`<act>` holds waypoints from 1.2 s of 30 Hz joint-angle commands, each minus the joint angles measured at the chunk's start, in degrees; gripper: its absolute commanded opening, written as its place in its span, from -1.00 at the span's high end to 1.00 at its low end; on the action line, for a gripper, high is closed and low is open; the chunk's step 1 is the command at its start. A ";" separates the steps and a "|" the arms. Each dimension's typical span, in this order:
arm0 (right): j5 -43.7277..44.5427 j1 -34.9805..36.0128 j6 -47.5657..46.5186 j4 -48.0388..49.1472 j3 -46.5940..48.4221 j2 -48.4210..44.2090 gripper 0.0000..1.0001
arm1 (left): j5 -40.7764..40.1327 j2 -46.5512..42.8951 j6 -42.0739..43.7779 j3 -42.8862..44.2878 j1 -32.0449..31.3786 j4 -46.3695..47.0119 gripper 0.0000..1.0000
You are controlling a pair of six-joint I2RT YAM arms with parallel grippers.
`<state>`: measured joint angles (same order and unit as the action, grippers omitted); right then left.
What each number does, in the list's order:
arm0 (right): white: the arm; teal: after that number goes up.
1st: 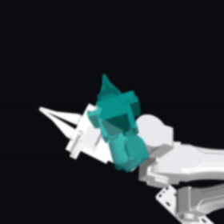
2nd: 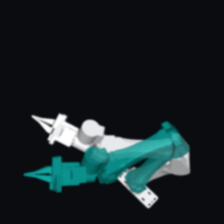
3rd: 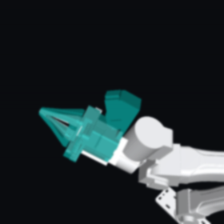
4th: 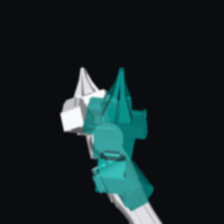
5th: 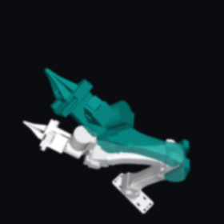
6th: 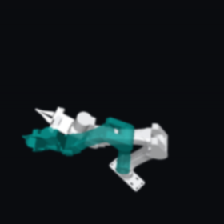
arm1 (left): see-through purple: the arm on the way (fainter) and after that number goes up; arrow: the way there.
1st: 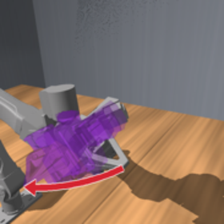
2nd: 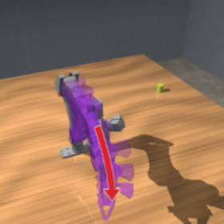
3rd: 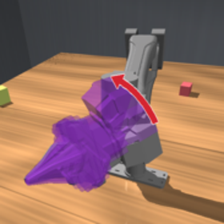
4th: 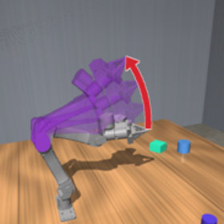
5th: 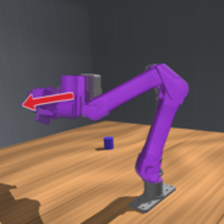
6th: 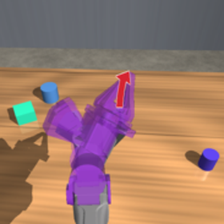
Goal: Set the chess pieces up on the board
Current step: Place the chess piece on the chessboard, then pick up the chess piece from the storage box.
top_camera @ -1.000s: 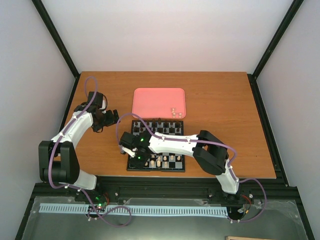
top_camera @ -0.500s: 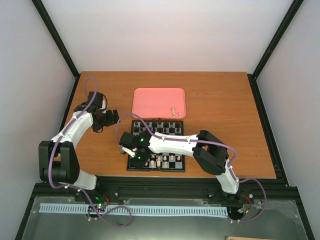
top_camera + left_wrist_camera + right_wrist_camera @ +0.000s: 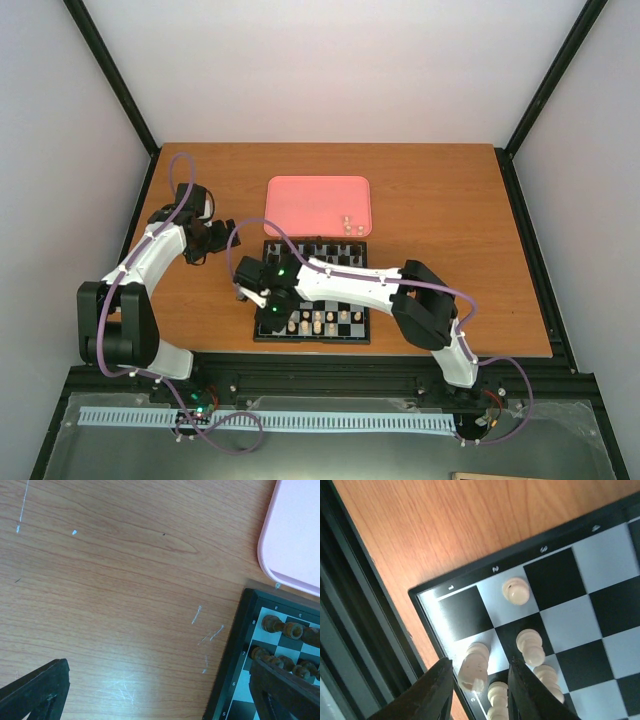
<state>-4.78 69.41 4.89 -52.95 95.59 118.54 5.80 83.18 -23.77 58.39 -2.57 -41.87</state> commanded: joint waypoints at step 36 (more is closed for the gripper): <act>11.27 -37.64 1.52 -6.63 24.60 13.59 0.11 | 0.30 4.95 0.68 7.23 -0.07 -2.54 -1.00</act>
<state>7.70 32.36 7.70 -60.18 118.78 131.02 6.50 86.87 -23.75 62.98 -2.57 -43.48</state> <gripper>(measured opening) 0.447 0.997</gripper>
